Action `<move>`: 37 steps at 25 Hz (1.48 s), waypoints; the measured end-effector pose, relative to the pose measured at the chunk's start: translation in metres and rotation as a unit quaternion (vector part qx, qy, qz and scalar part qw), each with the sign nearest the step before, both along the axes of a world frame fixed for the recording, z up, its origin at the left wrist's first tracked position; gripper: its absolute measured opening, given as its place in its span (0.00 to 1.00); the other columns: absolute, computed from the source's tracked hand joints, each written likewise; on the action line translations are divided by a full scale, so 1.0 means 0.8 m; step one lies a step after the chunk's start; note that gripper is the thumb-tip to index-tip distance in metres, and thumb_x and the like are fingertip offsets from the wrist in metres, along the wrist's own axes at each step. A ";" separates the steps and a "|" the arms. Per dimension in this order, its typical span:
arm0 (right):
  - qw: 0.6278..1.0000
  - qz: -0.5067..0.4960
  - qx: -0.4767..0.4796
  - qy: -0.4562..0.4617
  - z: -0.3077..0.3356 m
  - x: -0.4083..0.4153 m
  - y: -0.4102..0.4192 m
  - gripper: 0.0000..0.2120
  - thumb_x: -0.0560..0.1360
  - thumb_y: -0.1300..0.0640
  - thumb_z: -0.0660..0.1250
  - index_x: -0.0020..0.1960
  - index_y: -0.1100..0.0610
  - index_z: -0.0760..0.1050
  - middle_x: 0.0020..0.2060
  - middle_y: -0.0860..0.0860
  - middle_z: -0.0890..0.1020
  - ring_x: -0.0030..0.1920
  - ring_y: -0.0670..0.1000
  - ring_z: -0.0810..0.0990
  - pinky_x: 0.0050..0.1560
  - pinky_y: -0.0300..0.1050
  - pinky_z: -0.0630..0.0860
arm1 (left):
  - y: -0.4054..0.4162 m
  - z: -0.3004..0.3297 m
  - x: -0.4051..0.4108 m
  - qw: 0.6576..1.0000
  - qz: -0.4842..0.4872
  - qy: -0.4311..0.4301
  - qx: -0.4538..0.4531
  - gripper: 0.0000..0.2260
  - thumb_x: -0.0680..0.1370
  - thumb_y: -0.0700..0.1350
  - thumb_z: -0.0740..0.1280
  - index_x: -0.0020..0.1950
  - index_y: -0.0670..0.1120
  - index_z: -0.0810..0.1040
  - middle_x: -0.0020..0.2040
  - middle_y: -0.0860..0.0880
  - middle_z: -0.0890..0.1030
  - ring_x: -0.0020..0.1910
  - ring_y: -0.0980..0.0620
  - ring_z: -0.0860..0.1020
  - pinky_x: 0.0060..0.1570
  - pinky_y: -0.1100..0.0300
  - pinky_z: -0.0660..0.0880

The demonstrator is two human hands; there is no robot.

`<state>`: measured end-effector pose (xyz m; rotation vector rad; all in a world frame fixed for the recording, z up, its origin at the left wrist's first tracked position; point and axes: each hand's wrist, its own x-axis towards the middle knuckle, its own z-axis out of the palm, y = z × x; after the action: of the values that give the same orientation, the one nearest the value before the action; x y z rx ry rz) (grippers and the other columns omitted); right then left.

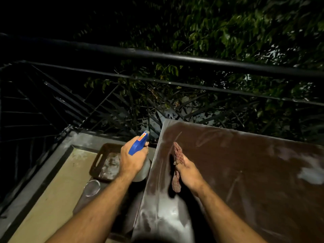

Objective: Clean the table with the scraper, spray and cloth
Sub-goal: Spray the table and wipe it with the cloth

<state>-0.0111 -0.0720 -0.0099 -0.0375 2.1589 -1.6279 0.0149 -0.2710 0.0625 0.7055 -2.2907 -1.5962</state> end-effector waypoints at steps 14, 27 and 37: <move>0.994 -0.104 0.031 -0.011 -0.008 -0.015 0.312 0.24 0.81 0.61 0.59 0.75 0.44 0.67 0.67 0.39 0.74 0.68 0.43 0.72 0.64 0.37 0.66 | 0.270 -0.024 -0.059 0.989 -0.141 -0.017 -0.036 0.05 0.64 0.41 0.67 0.39 0.44 0.79 0.35 0.43 0.80 0.35 0.42 0.77 0.37 0.54 0.71; 0.948 -0.312 0.056 -0.010 -0.035 0.005 0.619 0.23 0.82 0.63 0.58 0.76 0.50 0.65 0.64 0.45 0.76 0.64 0.45 0.73 0.61 0.37 0.66 | 0.567 -0.037 -0.132 0.956 -0.258 -0.052 -0.128 0.05 0.66 0.38 0.66 0.34 0.42 0.69 0.27 0.49 0.71 0.29 0.45 0.69 0.32 0.53 0.68; 0.918 -0.379 0.112 0.010 -0.045 -0.013 0.732 0.21 0.82 0.62 0.58 0.74 0.54 0.67 0.65 0.49 0.76 0.59 0.48 0.75 0.59 0.41 0.67 | 0.662 -0.051 -0.149 0.923 -0.305 -0.141 -0.188 0.04 0.68 0.43 0.66 0.35 0.43 0.74 0.35 0.46 0.79 0.37 0.42 0.78 0.34 0.55 0.72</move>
<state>-0.0216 0.5135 -0.0462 0.9665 2.5266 -1.7122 -0.1046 0.2582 0.0214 0.1236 -3.1292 -1.2345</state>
